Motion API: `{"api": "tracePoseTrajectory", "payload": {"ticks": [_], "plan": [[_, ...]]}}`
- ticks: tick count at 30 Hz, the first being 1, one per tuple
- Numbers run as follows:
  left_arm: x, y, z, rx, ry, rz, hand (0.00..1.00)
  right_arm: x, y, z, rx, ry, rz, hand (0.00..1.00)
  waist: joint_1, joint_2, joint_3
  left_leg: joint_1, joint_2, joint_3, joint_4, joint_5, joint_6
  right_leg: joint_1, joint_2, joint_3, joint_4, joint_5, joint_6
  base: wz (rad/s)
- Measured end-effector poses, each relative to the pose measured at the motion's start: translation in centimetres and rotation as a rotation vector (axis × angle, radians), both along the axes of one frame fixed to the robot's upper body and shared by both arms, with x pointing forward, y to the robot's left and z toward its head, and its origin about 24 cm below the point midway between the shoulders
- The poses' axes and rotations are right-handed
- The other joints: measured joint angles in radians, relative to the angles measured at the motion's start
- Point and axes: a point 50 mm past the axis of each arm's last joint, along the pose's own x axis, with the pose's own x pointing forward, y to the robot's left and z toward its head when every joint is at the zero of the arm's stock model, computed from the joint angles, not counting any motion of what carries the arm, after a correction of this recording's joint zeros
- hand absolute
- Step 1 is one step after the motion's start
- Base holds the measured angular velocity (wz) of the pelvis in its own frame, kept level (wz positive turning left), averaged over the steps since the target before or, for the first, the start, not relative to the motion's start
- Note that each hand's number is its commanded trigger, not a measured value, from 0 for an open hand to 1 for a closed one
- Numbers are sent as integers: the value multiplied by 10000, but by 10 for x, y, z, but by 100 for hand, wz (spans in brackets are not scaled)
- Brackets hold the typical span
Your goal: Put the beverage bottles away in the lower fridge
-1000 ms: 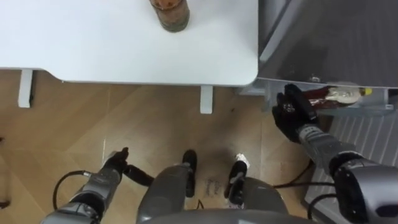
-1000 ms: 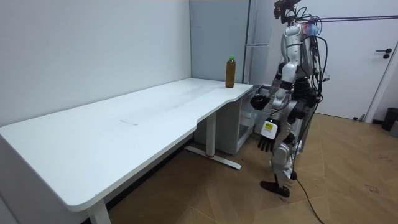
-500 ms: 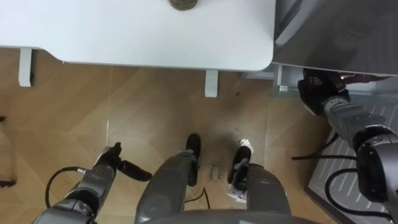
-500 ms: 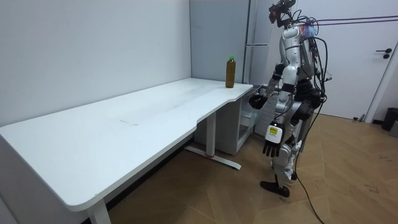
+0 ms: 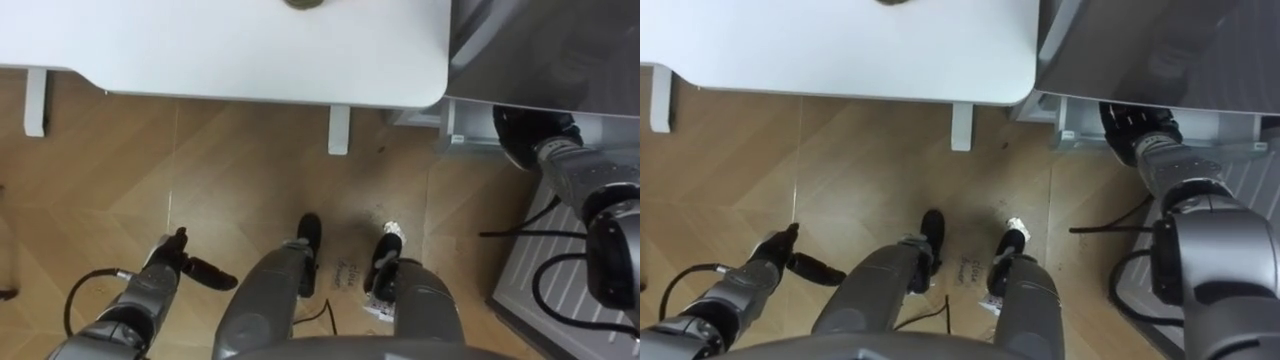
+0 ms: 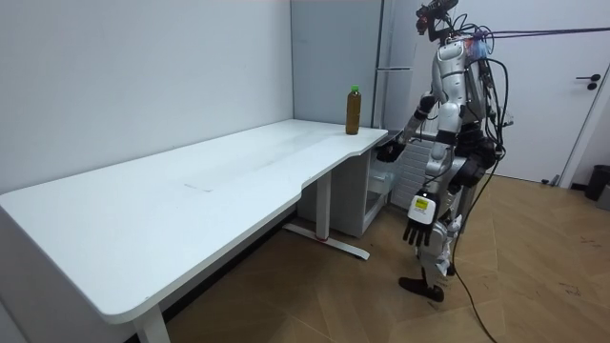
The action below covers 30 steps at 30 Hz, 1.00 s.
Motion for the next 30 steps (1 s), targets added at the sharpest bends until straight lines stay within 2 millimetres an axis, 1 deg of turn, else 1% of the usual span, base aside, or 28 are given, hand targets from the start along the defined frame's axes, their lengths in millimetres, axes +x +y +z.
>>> {"api": "tracePoseTrajectory", "payload": {"ticks": [9,12,15,17,19,30], "plan": [[0,1,0,68,-36,191,0,0,-4,2,-104,262,-168,0,1,32,-19,4,14,10,95,0,0,24,11,6,84,5,-8,0],[0,1,0,78,-32,190,0,0,-5,2,-125,268,-184,0,-16,61,-36,8,20,6,133,0,0,52,20,2,91,9,-12,0],[0,1,1,72,-59,191,0,0,-5,2,-82,254,-247,0,-14,130,-78,7,23,7,151,3,3,63,23,6,91,24,-13,0],[0,2,1,71,-68,247,0,-1,-6,2,-33,247,-343,0,-8,215,-130,18,20,13,149,6,8,68,21,14,96,30,-9,0],[1,2,1,77,-63,244,0,-1,-6,2,-36,249,-344,0,-8,251,-152,33,21,17,141,7,7,75,21,17,103,32,-11,0],[1,1,1,0,-48,211,0,-7,-8,-3,-75,317,-307,0,-14,256,-155,201,25,20,82,19,2,244,22,-16,60,33,-14,0]]}}
